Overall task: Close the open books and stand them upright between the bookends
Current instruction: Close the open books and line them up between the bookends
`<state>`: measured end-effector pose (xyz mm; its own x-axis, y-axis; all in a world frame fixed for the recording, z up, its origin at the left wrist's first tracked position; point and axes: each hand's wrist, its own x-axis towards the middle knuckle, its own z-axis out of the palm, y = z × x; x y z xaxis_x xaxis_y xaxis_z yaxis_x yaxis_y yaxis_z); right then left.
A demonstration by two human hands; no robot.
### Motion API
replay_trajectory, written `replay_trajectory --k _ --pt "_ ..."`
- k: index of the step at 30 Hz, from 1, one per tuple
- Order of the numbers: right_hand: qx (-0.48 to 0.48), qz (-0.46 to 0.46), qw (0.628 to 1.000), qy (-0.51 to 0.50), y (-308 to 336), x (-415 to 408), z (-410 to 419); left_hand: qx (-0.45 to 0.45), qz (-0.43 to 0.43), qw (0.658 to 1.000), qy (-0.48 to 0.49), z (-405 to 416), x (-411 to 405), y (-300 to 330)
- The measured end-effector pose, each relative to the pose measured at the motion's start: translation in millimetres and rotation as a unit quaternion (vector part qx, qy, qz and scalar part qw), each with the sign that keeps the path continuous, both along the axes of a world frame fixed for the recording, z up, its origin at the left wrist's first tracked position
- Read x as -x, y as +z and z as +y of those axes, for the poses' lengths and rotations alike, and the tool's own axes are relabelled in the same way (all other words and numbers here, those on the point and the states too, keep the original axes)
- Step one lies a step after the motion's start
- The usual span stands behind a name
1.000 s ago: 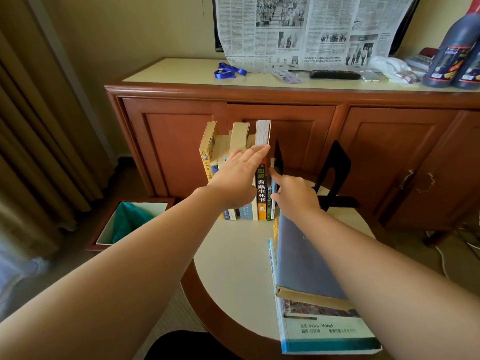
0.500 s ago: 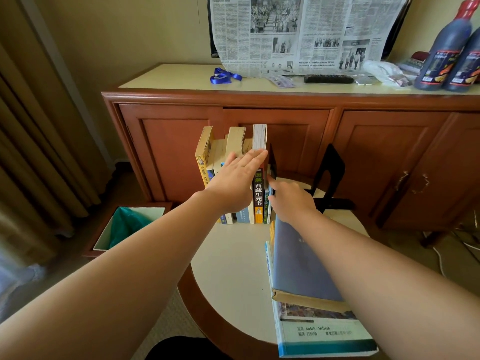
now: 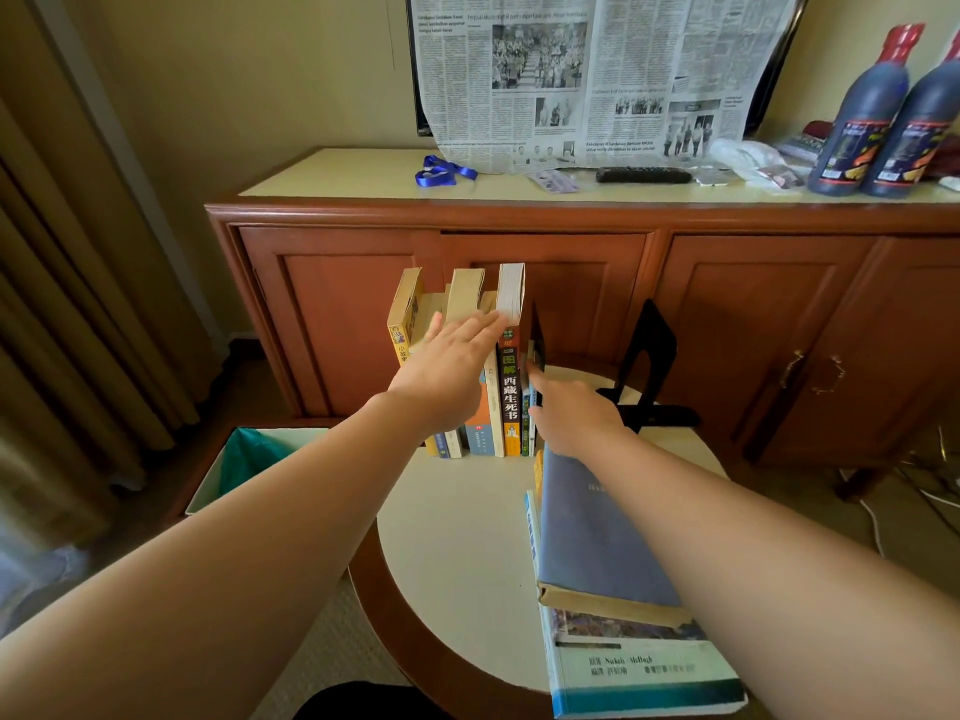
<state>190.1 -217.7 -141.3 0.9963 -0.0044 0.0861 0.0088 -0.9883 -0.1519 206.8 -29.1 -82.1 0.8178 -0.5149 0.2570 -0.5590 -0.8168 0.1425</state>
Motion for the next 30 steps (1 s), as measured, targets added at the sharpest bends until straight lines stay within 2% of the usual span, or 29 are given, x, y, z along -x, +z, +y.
replay_trajectory --k 5,7,10,12,13,15,17,20,24,30 --pt "-0.123 0.007 0.992 0.024 -3 13 -13 -0.062 -0.019 0.998 0.004 -2 3 -3" --pt "-0.146 -0.019 0.989 0.023 -5 28 -20 -0.025 -0.049 0.998 0.002 -5 10 -12" --pt "-0.161 -0.071 0.984 0.003 -12 56 -40 0.088 -0.076 0.993 0.003 -7 30 -34" --pt "-0.16 -0.083 0.983 -0.039 -18 77 -55 0.12 -0.026 0.992 0.033 -11 47 -51" --pt "-0.161 -0.082 0.981 -0.066 -20 88 -62 0.123 0.035 0.99 0.062 -15 55 -60" --pt "-0.173 -0.079 0.972 -0.138 -26 109 -72 0.131 0.188 0.965 0.125 -26 67 -78" --pt "-0.197 -0.066 0.956 -0.209 -29 126 -76 0.143 0.316 0.927 0.144 -38 79 -90" --pt "-0.251 -0.05 0.939 -0.23 -36 142 -71 0.246 0.456 0.843 0.142 -52 96 -96" --pt "-0.252 -0.049 0.941 -0.222 -38 149 -62 0.347 0.503 0.768 0.19 -58 106 -91" --pt "-0.289 -0.023 0.944 -0.154 -39 148 -49 0.367 0.507 0.745 0.229 -47 105 -91"
